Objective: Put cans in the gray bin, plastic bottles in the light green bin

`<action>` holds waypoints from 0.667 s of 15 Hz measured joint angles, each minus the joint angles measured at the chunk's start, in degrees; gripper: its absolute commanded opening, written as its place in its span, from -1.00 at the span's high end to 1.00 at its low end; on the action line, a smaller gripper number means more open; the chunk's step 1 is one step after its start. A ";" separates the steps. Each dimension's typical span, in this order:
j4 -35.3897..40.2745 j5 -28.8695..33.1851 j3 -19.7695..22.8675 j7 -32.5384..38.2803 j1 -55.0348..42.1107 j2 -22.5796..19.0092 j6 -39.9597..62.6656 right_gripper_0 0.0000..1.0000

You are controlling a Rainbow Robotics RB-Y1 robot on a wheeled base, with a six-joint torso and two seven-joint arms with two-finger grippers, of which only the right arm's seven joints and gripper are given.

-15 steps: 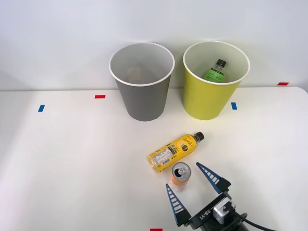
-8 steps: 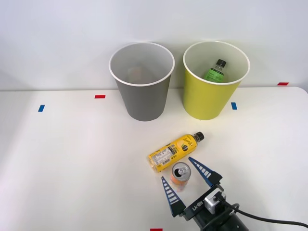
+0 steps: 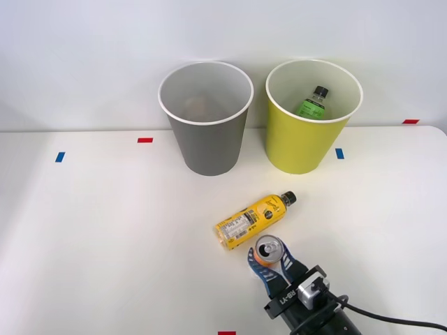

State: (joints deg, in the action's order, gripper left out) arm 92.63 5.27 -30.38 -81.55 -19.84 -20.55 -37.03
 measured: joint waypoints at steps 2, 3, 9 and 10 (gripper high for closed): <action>2.00 -0.53 0.05 0.00 -1.06 0.26 -0.62 1.00; 4.31 -0.54 0.01 0.21 -1.50 0.14 0.61 1.00; 26.06 -5.02 -0.54 2.00 -1.97 -2.17 20.25 1.00; 28.05 -6.88 -0.91 2.33 -0.63 -2.35 21.97 1.00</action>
State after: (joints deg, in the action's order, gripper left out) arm 120.68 -1.61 -31.29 -79.22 -20.48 -22.89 -15.06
